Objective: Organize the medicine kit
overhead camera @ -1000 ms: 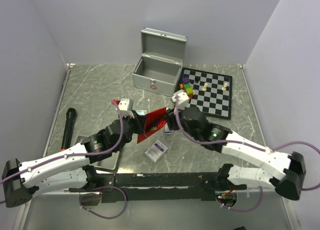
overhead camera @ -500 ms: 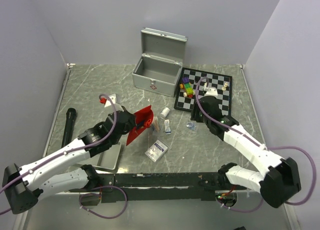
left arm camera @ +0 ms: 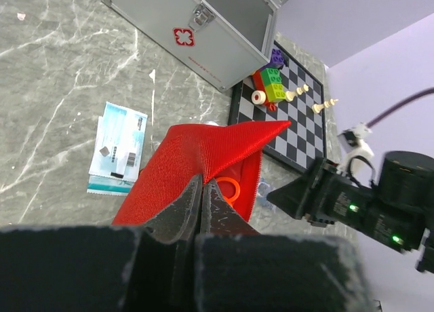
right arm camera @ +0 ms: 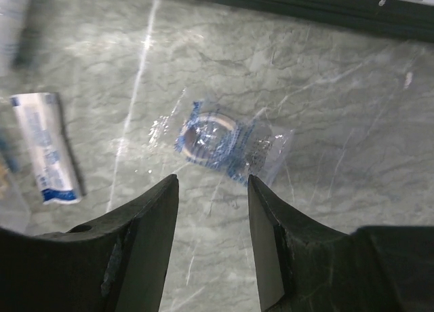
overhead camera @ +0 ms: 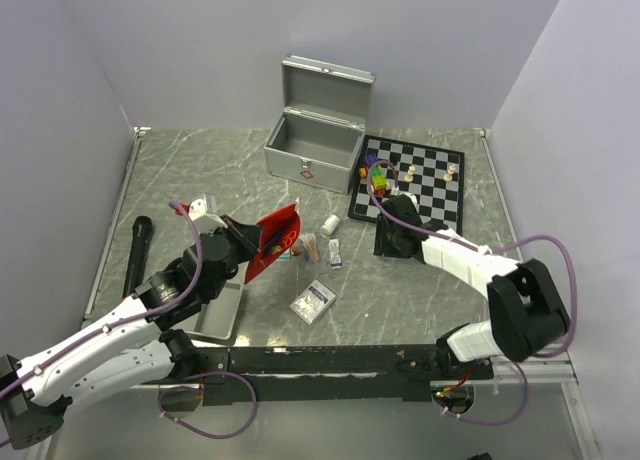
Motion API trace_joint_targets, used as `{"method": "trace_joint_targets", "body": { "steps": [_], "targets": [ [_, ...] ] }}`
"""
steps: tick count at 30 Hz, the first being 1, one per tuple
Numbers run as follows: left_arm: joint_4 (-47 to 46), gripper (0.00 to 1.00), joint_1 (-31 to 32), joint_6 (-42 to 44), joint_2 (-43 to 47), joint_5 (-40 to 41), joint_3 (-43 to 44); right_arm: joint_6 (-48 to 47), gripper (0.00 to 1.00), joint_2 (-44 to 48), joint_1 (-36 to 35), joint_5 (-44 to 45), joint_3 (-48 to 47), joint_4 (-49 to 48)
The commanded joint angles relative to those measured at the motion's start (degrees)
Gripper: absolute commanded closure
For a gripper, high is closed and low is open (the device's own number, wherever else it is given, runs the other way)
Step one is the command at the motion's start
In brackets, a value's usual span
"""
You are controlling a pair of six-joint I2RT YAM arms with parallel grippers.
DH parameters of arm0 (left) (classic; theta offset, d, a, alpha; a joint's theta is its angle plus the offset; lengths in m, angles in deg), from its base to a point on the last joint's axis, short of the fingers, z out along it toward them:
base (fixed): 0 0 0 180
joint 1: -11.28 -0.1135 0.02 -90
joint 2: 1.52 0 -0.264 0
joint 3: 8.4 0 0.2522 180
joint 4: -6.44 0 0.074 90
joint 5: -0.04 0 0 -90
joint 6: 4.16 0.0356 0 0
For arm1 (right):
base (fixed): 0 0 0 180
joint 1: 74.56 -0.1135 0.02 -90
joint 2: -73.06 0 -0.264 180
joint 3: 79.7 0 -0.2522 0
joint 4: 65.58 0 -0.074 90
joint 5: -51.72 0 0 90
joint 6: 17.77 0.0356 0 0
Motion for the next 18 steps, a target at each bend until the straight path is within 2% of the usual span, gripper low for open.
{"method": "trace_joint_targets", "body": {
  "steps": [1,8,15,18],
  "targets": [
    [-5.2,0.99,-0.2,1.3,2.1,-0.2,-0.9,1.2,0.48,-3.6,0.6,0.3,-3.7,0.1],
    [-6.3,0.99,-0.2,2.6,3.2,-0.7,-1.9,1.3,0.55,-8.3,1.3,-1.3,-4.9,0.1],
    [-6.5,0.99,-0.2,2.3,4.3,-0.2,-3.3,1.5,0.76,-10.2,2.0,-3.9,-3.4,-1.3],
    [-6.4,0.99,-0.2,2.3,4.4,-0.2,-3.5,1.6,0.89,-9.5,2.0,-4.5,-3.0,-1.6]
  ]
}}
